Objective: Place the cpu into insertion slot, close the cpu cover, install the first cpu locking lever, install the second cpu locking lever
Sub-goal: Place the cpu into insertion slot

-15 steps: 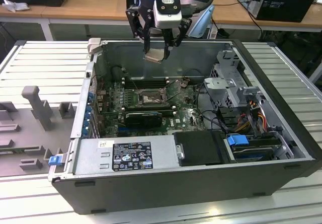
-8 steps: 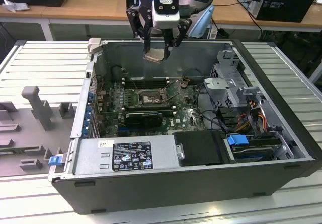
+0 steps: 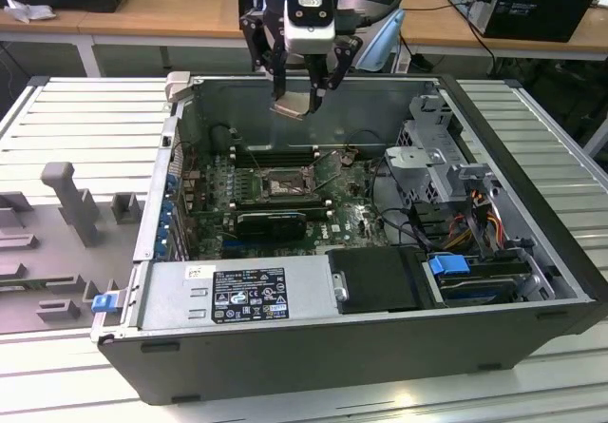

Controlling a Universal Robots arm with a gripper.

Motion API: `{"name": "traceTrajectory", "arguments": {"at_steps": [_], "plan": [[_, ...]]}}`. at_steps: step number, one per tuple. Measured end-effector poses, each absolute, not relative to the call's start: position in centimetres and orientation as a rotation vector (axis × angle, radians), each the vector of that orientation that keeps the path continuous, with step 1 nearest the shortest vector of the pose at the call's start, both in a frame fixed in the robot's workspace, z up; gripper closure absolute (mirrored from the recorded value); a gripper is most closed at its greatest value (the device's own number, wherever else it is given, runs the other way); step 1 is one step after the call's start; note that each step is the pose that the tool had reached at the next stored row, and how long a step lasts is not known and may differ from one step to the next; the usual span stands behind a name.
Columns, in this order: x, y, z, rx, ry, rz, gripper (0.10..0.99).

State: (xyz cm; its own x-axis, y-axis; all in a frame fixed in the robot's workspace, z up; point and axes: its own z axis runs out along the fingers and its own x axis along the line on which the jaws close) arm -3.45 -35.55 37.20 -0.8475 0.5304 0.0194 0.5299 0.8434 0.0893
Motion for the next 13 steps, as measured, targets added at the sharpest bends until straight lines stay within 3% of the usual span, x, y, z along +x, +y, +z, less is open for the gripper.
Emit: {"name": "traceTrajectory", "arguments": {"at_steps": [13], "plan": [[-3.45,-35.55,37.2,0.954,2.98,0.143,0.557]]}}
